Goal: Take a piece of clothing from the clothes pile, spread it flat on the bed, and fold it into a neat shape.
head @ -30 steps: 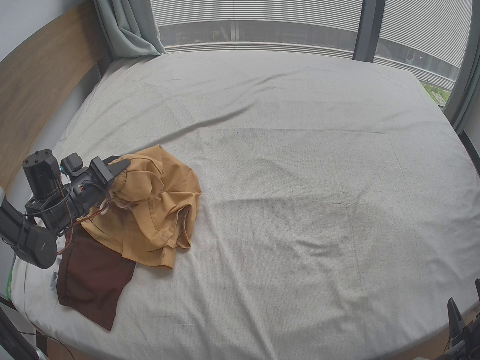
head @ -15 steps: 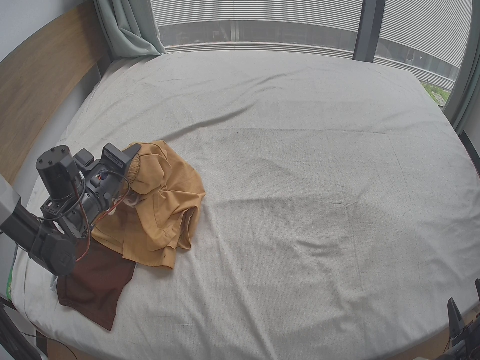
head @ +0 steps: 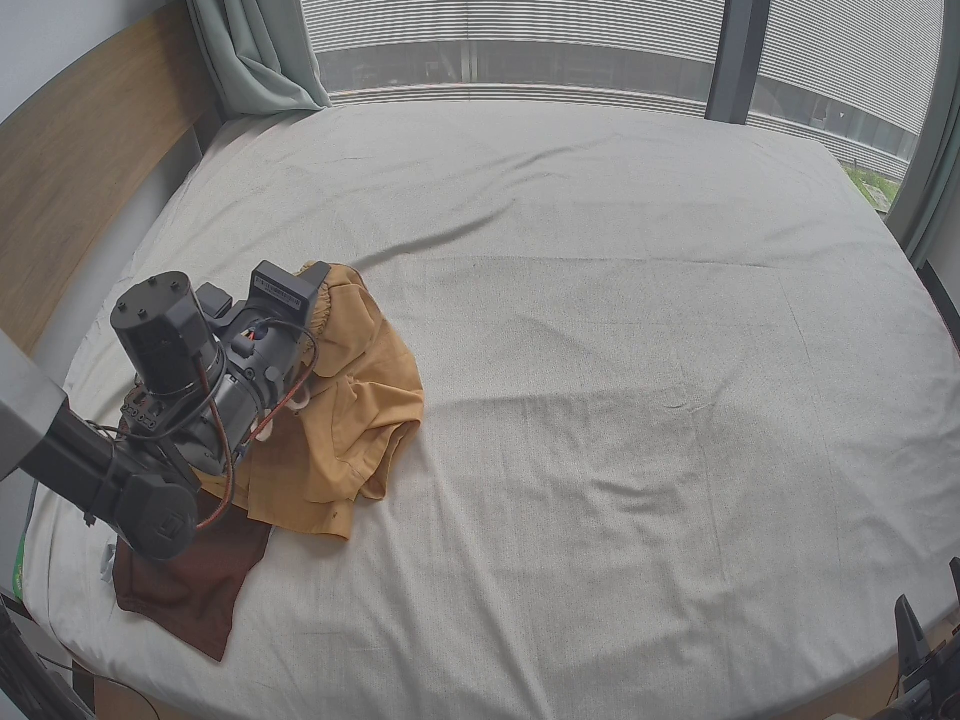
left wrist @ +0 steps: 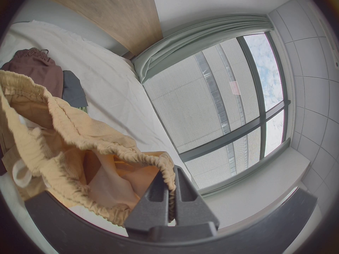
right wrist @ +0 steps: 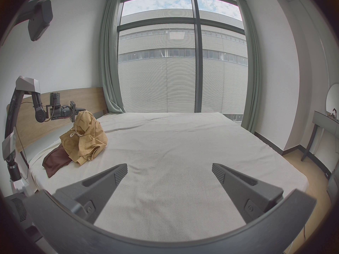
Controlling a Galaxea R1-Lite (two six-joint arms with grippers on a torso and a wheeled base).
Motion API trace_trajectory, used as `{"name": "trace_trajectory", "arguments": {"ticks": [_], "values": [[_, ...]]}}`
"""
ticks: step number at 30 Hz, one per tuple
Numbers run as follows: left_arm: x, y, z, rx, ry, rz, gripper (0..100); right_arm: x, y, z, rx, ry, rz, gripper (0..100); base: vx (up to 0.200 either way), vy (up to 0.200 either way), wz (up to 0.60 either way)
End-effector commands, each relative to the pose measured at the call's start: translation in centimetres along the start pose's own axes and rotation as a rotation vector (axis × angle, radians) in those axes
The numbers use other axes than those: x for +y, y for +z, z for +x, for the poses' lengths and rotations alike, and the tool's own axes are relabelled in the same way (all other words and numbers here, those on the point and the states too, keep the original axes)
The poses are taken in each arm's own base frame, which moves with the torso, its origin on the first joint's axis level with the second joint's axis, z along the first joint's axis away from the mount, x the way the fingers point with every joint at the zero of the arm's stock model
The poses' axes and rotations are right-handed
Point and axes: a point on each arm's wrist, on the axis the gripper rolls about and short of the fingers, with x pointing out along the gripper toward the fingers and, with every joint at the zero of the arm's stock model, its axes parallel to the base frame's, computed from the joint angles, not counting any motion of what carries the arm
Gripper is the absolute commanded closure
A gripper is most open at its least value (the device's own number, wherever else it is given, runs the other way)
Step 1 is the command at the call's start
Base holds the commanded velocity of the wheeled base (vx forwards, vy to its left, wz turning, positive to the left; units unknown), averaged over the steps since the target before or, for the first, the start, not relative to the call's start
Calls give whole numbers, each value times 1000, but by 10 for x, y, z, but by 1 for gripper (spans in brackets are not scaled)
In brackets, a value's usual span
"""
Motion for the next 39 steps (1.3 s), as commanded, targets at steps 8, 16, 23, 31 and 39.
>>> {"name": "trace_trajectory", "arguments": {"ticks": [8, 16, 23, 31, 39], "values": [[-18, -41, -8, 127, -47, -17, 100, 0, -5, 0, 4, 1, 0, 0, 0, 0, 0], [-20, -66, -7, 191, -58, -20, 100, 0, -5, 0, 4, 1, 0, 0, 0, 0, 0], [-21, -77, -8, 224, -63, -21, 100, 0, -5, 0, 4, 1, -2, 0, 0, 0, 0], [-24, -89, -8, 257, -78, -25, 100, 0, -5, 0, 4, 1, -2, 0, 0, 0, 0], [-34, -112, -10, 314, -116, -35, 100, 0, -5, 0, 3, 1, -2, 0, 0, 0, 0]]}}
